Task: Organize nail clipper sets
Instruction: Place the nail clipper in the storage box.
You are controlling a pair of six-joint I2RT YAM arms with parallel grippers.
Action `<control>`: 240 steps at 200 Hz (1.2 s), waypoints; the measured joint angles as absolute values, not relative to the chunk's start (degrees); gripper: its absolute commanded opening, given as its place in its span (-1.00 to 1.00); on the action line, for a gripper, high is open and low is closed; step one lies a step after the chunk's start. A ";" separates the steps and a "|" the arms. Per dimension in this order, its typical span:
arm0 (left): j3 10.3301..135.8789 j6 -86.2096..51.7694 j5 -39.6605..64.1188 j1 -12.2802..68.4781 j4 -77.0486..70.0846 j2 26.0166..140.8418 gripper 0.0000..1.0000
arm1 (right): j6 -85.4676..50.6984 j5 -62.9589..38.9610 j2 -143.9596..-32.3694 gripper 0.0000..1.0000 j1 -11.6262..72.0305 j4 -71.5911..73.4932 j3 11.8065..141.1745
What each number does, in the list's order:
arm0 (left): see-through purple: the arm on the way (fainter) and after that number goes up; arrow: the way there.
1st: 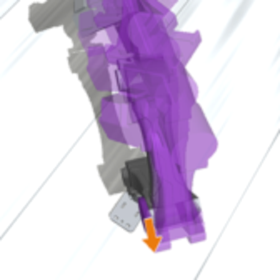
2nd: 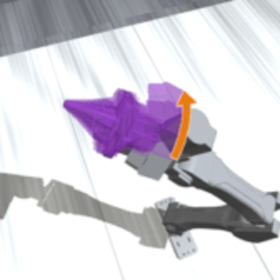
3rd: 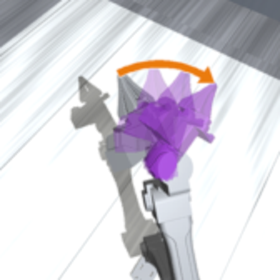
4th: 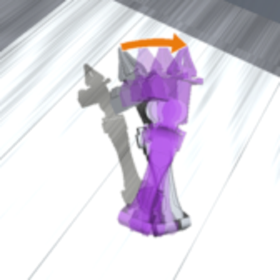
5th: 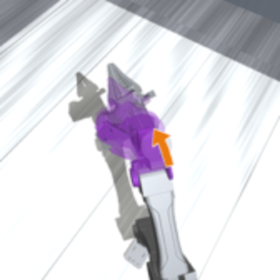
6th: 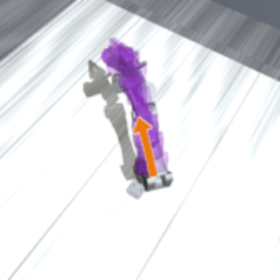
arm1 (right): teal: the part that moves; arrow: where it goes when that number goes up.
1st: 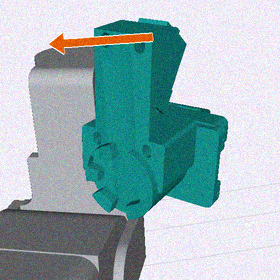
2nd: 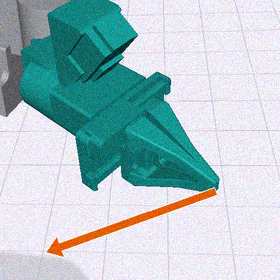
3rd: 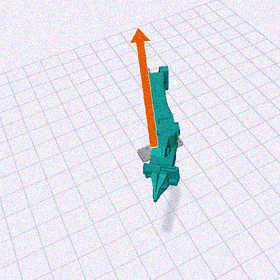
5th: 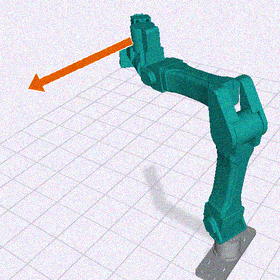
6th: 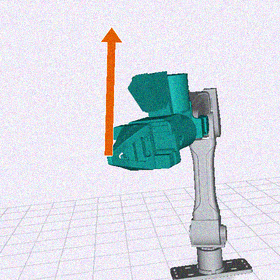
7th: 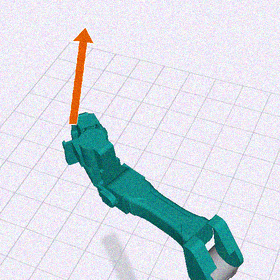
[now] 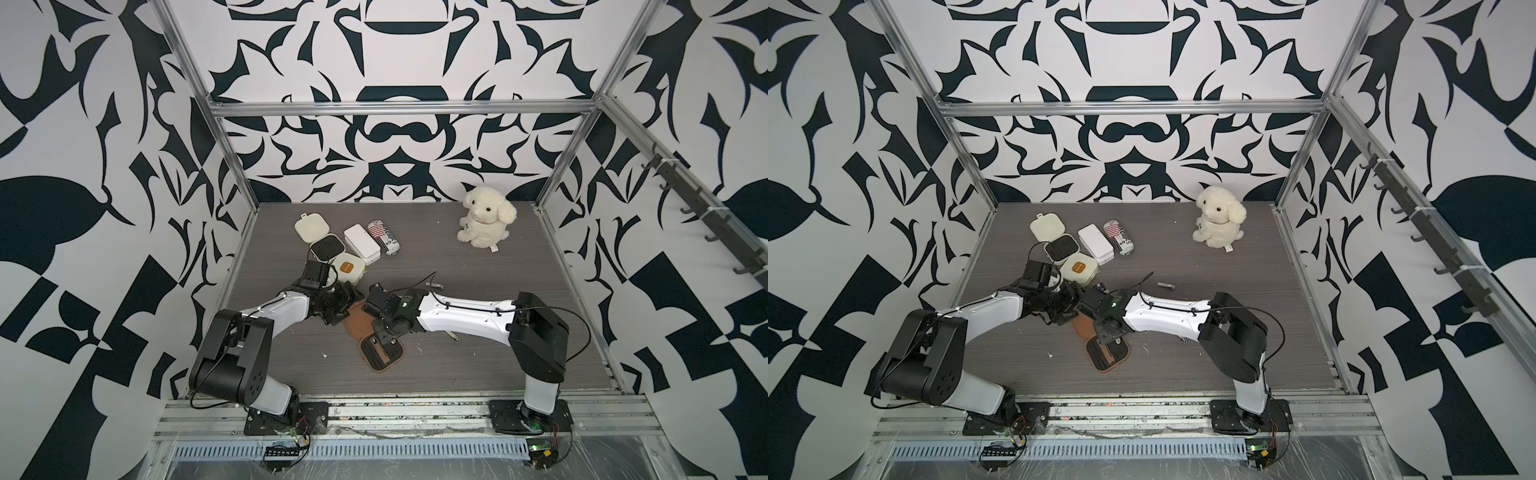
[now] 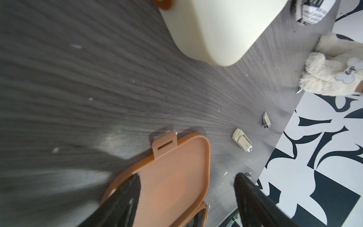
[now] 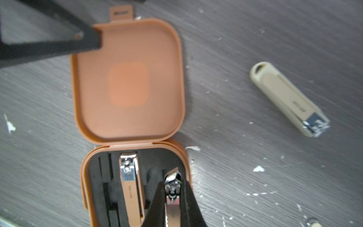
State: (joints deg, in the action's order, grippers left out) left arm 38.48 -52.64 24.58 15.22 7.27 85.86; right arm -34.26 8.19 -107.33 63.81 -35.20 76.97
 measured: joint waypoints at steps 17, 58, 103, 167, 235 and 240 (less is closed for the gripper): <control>38.30 -52.69 24.62 15.22 6.74 85.86 0.60 | -34.26 7.92 -107.33 -0.88 64.77 -33.74 76.31; 38.26 -52.69 24.64 15.22 6.57 85.86 0.60 | -34.28 7.70 -107.37 -0.90 66.00 -30.85 74.98; 38.26 -52.69 24.64 15.22 6.57 85.86 0.59 | -34.39 7.86 -108.51 -0.90 65.98 -29.21 73.41; 38.26 -52.69 24.64 15.22 6.57 85.86 0.59 | -34.50 8.21 -109.67 -0.91 66.00 -28.12 72.60; 38.26 -52.69 24.40 15.22 6.66 85.86 0.59 | -34.52 8.56 -109.21 -0.92 66.22 -27.55 71.81; 38.26 -52.69 24.36 15.22 6.66 85.86 0.59 | -34.52 8.54 -109.19 -0.92 66.22 -27.57 71.77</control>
State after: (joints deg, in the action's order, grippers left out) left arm 38.26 -52.69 24.36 15.22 6.66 85.86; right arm -34.52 8.54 -109.19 66.22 -27.57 71.77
